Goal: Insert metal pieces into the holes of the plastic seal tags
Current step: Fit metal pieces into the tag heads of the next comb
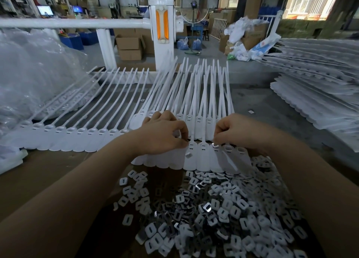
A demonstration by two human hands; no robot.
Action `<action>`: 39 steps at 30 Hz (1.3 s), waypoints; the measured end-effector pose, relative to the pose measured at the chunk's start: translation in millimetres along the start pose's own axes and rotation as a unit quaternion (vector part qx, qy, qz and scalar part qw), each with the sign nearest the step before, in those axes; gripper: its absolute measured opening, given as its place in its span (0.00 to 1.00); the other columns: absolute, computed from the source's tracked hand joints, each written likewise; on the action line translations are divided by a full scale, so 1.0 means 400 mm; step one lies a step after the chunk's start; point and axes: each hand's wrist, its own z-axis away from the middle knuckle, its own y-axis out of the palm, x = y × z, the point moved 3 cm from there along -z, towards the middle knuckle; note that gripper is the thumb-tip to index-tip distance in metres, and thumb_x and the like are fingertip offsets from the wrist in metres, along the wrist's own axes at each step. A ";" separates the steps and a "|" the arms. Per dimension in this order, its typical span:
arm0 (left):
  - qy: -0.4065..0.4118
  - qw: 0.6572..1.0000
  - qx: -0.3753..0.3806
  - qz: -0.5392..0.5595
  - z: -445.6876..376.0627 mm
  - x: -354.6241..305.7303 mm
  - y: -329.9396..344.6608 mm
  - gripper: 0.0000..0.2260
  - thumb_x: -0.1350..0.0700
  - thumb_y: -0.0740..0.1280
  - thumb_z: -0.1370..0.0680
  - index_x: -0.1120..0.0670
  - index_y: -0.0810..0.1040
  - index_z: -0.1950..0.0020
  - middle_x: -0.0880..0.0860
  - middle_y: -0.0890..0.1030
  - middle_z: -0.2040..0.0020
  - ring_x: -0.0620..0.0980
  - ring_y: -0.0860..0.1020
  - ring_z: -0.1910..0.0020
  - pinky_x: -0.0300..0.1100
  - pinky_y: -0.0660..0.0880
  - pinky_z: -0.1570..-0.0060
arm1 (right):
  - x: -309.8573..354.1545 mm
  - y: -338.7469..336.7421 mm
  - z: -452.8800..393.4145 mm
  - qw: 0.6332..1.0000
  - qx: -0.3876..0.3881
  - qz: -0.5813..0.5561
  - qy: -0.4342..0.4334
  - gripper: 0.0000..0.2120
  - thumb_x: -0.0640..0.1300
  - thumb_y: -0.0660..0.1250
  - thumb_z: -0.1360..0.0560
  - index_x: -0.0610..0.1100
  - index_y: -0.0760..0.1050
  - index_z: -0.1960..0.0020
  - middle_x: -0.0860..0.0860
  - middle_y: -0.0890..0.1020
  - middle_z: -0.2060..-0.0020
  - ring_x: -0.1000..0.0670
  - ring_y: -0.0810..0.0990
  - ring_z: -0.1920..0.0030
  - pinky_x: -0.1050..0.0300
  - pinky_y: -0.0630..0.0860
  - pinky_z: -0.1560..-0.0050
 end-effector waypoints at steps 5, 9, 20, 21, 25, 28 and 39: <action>0.002 1.000 0.007 0.005 0.003 -0.001 0.000 0.05 0.41 0.65 0.24 0.36 0.72 0.50 0.46 0.65 0.43 0.47 0.58 0.43 0.46 0.54 0.39 | 0.007 0.001 -0.002 0.999 0.003 0.031 0.022 0.09 0.43 0.72 0.28 0.36 0.80 0.60 0.44 0.79 0.67 0.50 0.73 0.72 0.63 0.68 0.75; 0.002 1.000 0.009 0.008 0.003 -0.001 0.000 0.05 0.41 0.65 0.24 0.36 0.71 0.50 0.46 0.65 0.43 0.46 0.58 0.43 0.46 0.54 0.40 | 0.003 -0.004 0.000 0.998 0.014 0.050 0.027 0.08 0.44 0.72 0.28 0.40 0.79 0.61 0.50 0.79 0.70 0.54 0.73 0.74 0.65 0.67 0.77; 0.002 1.000 0.011 0.010 0.004 0.000 0.002 0.04 0.41 0.65 0.23 0.36 0.71 0.50 0.45 0.64 0.43 0.46 0.57 0.42 0.48 0.55 0.37 | -0.005 -0.017 0.002 0.999 0.020 0.028 0.003 0.04 0.46 0.71 0.26 0.47 0.79 0.59 0.53 0.81 0.66 0.56 0.77 0.69 0.62 0.72 0.68; 0.002 1.000 0.011 0.010 0.004 0.000 0.002 0.05 0.41 0.65 0.23 0.36 0.71 0.50 0.45 0.64 0.43 0.46 0.57 0.42 0.48 0.55 0.37 | -0.007 -0.018 0.002 0.999 0.014 0.034 0.002 0.04 0.45 0.70 0.25 0.48 0.79 0.59 0.53 0.81 0.66 0.57 0.77 0.69 0.63 0.72 0.68; 0.002 1.000 0.011 0.011 0.005 -0.001 0.002 0.05 0.42 0.65 0.23 0.36 0.71 0.50 0.45 0.64 0.42 0.46 0.57 0.42 0.46 0.54 0.39 | -0.010 -0.017 -0.002 0.999 0.016 0.036 -0.006 0.04 0.43 0.72 0.27 0.49 0.79 0.60 0.54 0.82 0.67 0.60 0.77 0.72 0.64 0.73 0.69; 0.001 1.000 0.012 0.012 0.006 0.000 0.002 0.04 0.42 0.65 0.23 0.36 0.72 0.50 0.45 0.64 0.42 0.46 0.57 0.42 0.45 0.54 0.40 | -0.013 -0.011 -0.006 0.999 0.025 0.039 -0.009 0.03 0.44 0.74 0.29 0.48 0.80 0.60 0.52 0.83 0.64 0.55 0.79 0.66 0.55 0.78 0.60; 0.001 1.000 0.014 0.018 0.006 0.002 0.003 0.04 0.42 0.65 0.23 0.36 0.72 0.50 0.45 0.64 0.43 0.46 0.57 0.42 0.46 0.54 0.40 | -0.013 -0.006 -0.007 0.999 0.002 -0.014 -0.040 0.03 0.41 0.73 0.28 0.47 0.80 0.59 0.50 0.83 0.66 0.52 0.79 0.66 0.55 0.77 0.63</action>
